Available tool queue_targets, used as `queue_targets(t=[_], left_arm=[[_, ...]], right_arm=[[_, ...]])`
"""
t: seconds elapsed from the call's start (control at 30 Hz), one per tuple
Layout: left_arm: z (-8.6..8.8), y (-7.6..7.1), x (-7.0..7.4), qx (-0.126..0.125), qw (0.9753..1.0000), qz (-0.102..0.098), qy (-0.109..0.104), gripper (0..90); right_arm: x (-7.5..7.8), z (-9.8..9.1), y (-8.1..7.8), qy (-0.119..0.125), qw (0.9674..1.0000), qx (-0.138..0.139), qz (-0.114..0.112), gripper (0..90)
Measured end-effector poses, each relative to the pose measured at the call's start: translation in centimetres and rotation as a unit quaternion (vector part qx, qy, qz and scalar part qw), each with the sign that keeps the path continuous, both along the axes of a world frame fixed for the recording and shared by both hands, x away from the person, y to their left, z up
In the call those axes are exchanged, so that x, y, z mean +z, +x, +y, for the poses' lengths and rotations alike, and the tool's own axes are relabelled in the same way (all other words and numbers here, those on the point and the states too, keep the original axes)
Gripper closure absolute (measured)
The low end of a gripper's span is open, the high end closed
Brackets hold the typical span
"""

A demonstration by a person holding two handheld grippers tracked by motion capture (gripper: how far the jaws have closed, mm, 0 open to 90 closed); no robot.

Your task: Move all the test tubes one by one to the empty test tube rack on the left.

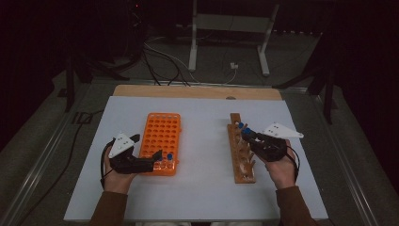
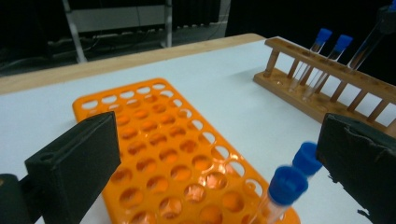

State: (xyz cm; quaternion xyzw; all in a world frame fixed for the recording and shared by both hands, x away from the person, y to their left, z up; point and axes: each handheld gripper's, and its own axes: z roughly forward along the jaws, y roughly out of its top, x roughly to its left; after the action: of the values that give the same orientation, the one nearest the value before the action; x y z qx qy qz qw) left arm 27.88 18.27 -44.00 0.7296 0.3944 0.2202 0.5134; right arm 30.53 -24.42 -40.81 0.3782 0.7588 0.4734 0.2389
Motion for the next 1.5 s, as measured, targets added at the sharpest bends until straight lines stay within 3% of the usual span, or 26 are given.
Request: queue_targets(t=[0.13, 0.23, 0.57, 1.0, 1.5], left_arm=[[-0.4, 0.4, 0.3, -0.007, 0.9999, -0.006, -0.007, 0.8], [-0.7, 0.7, 0.7, -0.013, 0.9999, 0.001, -0.01, 1.1], [-3.1, 1.1, 1.9, -0.03, 0.9995, -0.007, -0.013, 1.1], [-5.9, 1.4, 2.2, -0.059, 0.9981, -0.017, -0.005, 4.0], [-10.3, 1.2, 2.5, -0.098, 0.9947, -0.025, 0.017, 7.9]], right_arm=[[0.9, -0.1, -0.2, 0.01, 0.9999, 0.005, -0.008, 77.2], [1.3, 0.0, -0.3, 0.019, 0.9997, 0.011, -0.01, 77.2], [1.6, 2.0, 0.2, 0.025, 0.999, 0.036, -0.003, 77.2], [1.7, 4.5, 0.1, 0.017, 0.9972, 0.072, 0.008, 77.1], [2.1, 6.9, -0.2, 0.03, 0.9934, 0.109, 0.022, 77.1]])
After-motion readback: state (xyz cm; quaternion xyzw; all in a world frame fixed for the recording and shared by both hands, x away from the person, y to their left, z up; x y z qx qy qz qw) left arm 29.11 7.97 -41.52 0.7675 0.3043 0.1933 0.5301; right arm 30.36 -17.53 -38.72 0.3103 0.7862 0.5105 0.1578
